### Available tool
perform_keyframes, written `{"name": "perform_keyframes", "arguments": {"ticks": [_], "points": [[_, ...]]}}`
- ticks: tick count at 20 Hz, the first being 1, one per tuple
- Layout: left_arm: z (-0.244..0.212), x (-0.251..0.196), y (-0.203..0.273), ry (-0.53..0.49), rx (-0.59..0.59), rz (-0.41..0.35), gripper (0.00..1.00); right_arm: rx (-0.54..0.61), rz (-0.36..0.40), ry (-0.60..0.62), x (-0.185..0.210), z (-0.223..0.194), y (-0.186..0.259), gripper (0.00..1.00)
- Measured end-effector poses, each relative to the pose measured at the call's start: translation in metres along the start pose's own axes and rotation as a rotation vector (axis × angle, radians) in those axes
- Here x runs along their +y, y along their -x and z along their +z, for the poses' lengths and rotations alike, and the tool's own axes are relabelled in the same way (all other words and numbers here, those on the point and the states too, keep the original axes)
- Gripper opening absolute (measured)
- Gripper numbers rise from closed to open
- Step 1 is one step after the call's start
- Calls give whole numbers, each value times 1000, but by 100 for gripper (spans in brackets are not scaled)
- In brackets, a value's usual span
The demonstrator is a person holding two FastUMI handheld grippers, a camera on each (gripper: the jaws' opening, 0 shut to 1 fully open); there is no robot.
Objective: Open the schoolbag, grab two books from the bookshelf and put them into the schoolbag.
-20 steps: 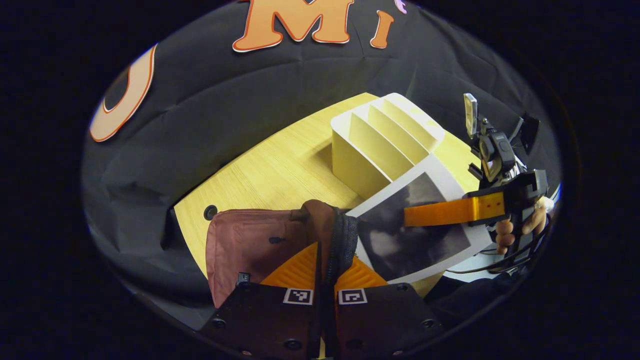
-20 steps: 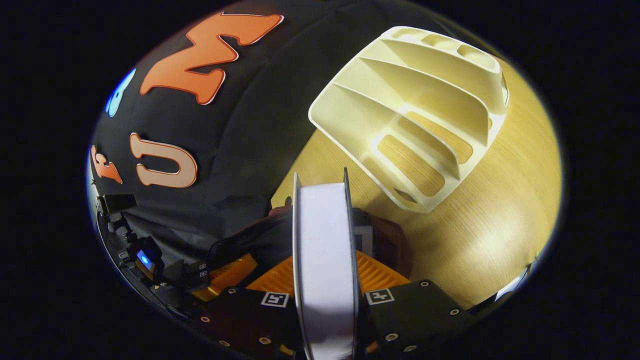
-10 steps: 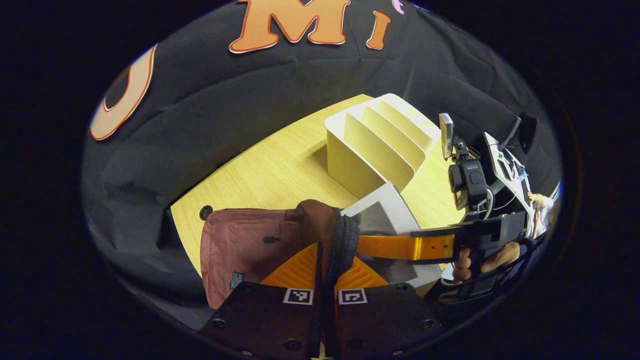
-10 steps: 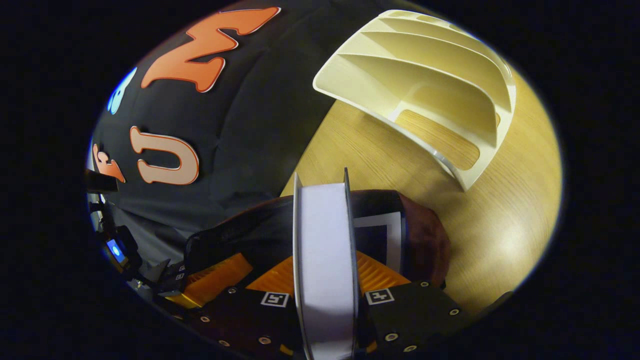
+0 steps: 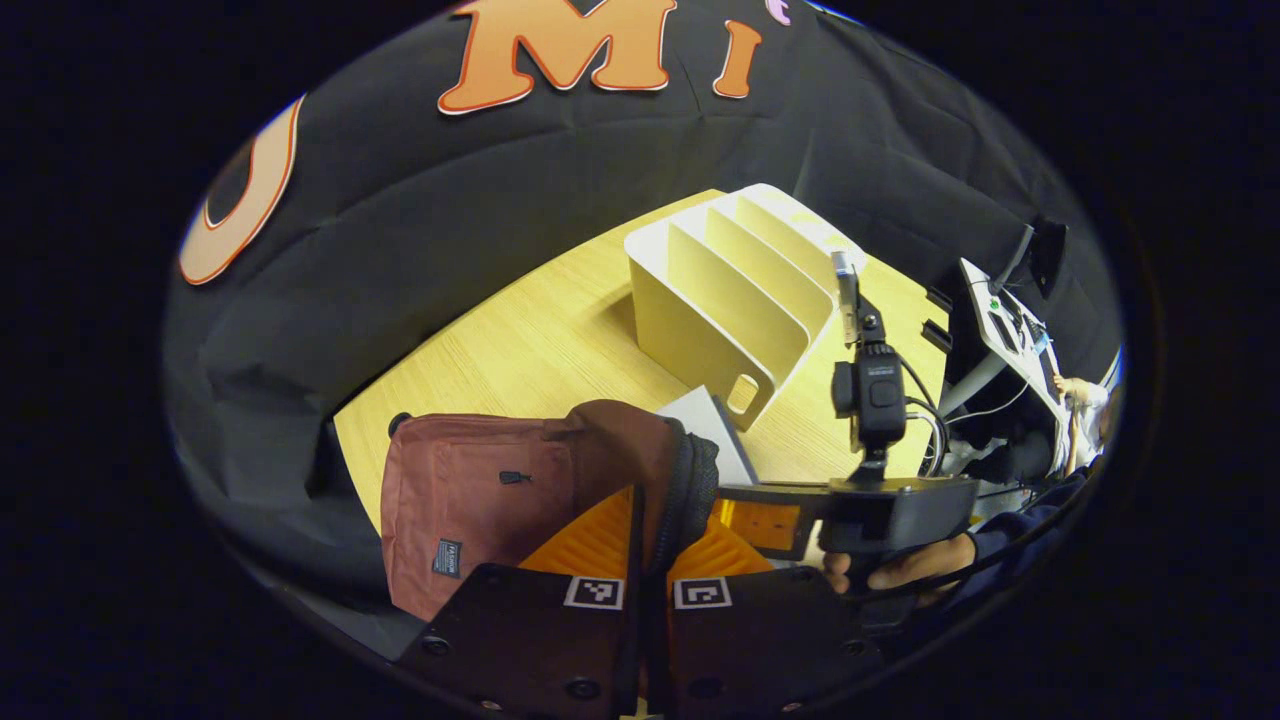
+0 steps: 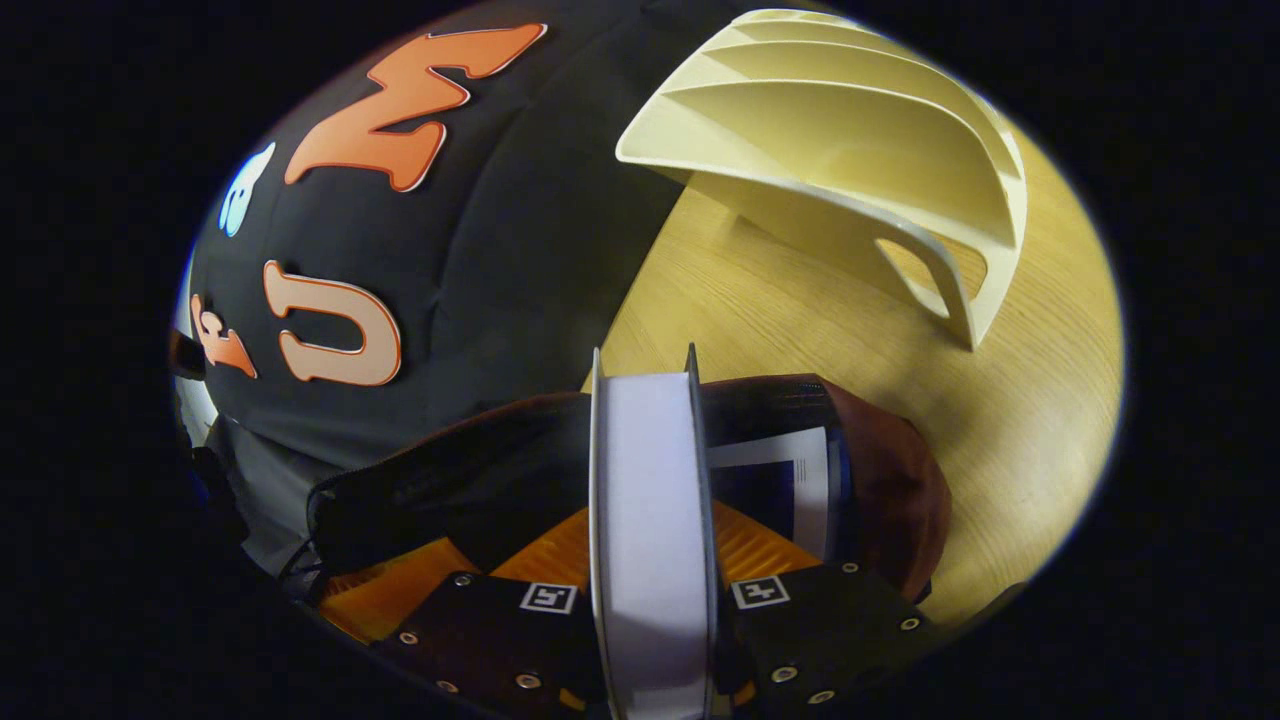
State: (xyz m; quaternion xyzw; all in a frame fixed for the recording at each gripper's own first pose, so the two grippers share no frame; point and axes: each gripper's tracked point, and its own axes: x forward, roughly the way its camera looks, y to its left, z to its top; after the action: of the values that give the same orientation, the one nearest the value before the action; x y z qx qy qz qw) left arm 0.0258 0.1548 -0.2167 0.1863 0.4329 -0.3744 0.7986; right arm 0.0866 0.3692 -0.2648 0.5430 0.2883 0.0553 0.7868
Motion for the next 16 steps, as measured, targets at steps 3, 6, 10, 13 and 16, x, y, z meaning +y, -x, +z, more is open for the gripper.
{"name": "perform_keyframes", "arguments": {"ticks": [3,6,10,13,16], "points": [[-1,-2,0,20,-2,8,4,-17,13,-1,-1,-2,-8,42],[-4,-7,1,18,2,20,4,-8,18,20,-2,-13,-12,43],[-3,-11,0,1,7,36,5,5,36,11,-2,-23,-21,55],[-3,-9,0,-2,7,54,5,8,47,25,-1,-27,-30,47],[-1,-8,1,40,1,42,5,80,13,-3,-7,-34,-34,50]]}}
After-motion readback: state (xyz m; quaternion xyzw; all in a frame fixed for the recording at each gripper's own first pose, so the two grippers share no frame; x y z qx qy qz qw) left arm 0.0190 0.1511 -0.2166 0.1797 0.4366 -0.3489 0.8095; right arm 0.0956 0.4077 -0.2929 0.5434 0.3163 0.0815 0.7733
